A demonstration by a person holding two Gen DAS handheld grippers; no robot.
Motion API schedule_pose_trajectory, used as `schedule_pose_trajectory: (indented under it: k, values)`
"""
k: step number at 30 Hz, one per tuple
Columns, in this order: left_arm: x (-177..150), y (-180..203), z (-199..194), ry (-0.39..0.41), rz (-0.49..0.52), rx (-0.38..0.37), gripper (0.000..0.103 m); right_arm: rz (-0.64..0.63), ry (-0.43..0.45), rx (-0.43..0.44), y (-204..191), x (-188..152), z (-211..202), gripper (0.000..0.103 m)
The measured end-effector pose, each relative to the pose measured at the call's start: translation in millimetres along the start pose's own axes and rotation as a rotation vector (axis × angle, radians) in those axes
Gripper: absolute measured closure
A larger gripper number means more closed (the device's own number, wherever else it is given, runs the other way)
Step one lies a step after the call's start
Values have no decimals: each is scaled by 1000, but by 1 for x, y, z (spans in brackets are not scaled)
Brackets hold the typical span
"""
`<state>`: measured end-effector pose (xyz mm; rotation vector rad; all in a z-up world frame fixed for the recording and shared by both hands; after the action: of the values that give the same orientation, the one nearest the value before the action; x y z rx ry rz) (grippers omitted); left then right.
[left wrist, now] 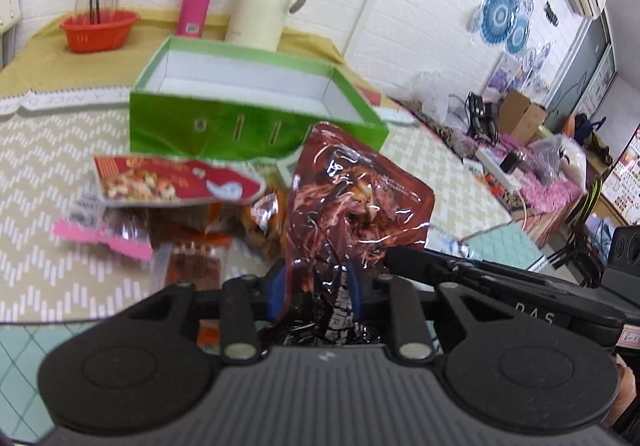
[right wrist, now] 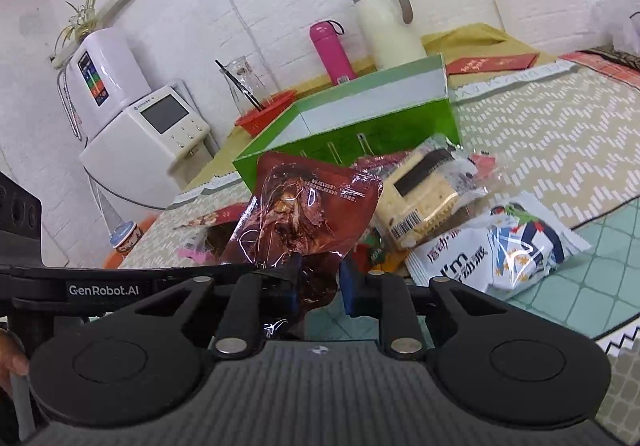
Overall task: Organize snacks
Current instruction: 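Carry the dark red pouch into the green box and release it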
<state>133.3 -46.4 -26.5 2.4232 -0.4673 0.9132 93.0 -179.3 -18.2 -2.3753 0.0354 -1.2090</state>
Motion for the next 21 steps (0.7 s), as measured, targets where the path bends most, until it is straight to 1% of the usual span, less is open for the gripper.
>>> schedule_pose_trajectory:
  k: [3,7,9,12,14,17,21]
  values:
    - [26,2,-3,44,-11,-14,81,-15,43,13,0,28,-1,67]
    - [76,9,-1,120,-4,-12,81,-54,124,1,5,76,6,68]
    - [102,11,5,155,9,7,81,-54,154,-2,13,100,14,68]
    - [135,6,20,186,0,26,81,-50,175,-9,22,129,32,68]
    - [154,-1,32,199,-17,30,81,-32,179,-4,29,143,43,68]
    - [175,-12,52,194,-44,13,81,-23,186,-17,41,157,61,68]
    - [189,-24,83,163,-54,28,81,-2,172,-38,57,165,86,68]
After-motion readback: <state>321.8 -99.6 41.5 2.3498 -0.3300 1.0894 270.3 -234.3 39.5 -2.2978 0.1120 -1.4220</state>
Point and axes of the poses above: each gripper's, at about its wrist camera, not at the fingertips, and z roughly the way its jaws point, y to its right, x to its top, the point moved 9 cm from there along z, roughly the way its jaws point, and after that the axes turned 6 degrees about -y, right-handed, at the moved point
